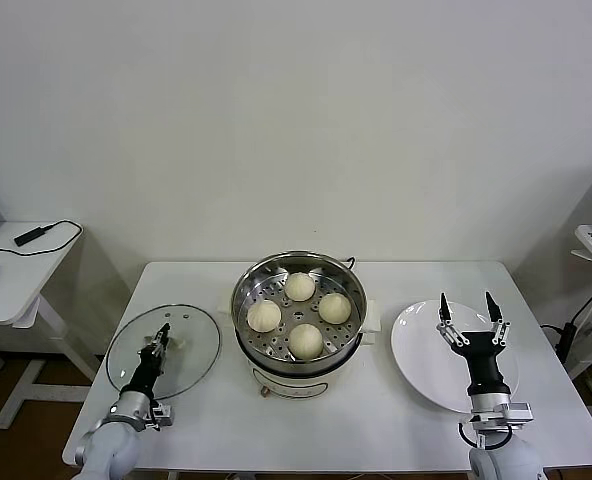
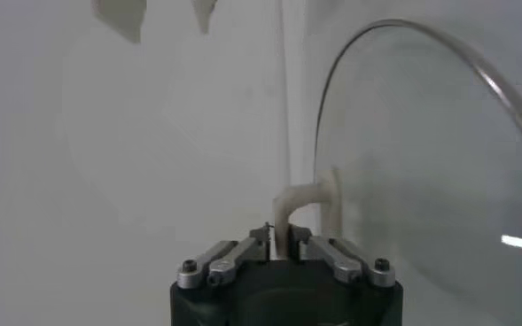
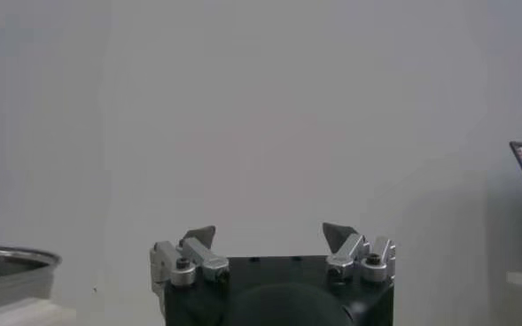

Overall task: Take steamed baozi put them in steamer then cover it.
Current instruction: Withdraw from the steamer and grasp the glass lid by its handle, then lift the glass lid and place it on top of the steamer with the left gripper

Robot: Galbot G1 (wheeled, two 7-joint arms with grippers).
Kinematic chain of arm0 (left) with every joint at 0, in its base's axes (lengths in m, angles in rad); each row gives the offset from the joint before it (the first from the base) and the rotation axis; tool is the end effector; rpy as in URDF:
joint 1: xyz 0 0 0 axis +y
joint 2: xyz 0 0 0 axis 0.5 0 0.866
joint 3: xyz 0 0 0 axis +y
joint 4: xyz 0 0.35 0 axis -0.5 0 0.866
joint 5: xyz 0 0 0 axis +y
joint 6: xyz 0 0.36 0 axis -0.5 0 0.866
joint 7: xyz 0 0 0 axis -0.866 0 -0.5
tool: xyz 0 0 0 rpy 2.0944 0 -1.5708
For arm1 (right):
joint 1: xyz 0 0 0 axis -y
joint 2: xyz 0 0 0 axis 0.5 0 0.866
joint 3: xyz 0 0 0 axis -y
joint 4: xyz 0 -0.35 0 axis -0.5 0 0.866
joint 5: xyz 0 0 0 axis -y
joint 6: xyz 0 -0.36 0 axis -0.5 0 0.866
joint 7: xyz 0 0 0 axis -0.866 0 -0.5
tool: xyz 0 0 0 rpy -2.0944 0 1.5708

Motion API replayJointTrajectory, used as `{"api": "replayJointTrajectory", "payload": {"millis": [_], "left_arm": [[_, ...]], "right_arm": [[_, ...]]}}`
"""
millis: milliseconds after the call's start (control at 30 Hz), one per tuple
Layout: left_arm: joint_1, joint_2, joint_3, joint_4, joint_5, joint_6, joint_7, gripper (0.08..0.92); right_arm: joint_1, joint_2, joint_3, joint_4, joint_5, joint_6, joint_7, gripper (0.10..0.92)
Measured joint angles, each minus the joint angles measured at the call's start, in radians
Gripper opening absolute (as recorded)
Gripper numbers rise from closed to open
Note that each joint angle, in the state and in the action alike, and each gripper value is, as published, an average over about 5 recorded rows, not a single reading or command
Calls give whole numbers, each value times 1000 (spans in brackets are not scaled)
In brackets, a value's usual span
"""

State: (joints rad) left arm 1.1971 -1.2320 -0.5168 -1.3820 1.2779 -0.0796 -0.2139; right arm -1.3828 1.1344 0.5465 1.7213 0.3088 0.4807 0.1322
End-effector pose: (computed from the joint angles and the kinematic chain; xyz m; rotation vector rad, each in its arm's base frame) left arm 0.2907 0.1365 -0.4430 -0.1667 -2.1386 -2.2118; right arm 0.2488 -0.1325 -0.3673 0.0700 2.8384 -0.1228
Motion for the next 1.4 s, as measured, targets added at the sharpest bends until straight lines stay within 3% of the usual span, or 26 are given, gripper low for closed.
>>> {"api": "replayJointTrajectory", "payload": {"millis": [367, 800, 1133, 1400], "left_arm": [[48, 23, -23, -125, -109, 23, 4, 188], [107, 60, -23, -484, -193, 138, 66, 188], [66, 91, 136, -750, -187, 301, 166, 188], [4, 71, 327, -837, -145, 438, 254, 188]], "right_arm": [[4, 2, -8, 3, -20, 4, 0, 823], [26, 0, -20, -1, -34, -9, 15, 823], [49, 4, -27, -21, -44, -14, 23, 823], [66, 3, -33, -37, -57, -39, 28, 823]]}}
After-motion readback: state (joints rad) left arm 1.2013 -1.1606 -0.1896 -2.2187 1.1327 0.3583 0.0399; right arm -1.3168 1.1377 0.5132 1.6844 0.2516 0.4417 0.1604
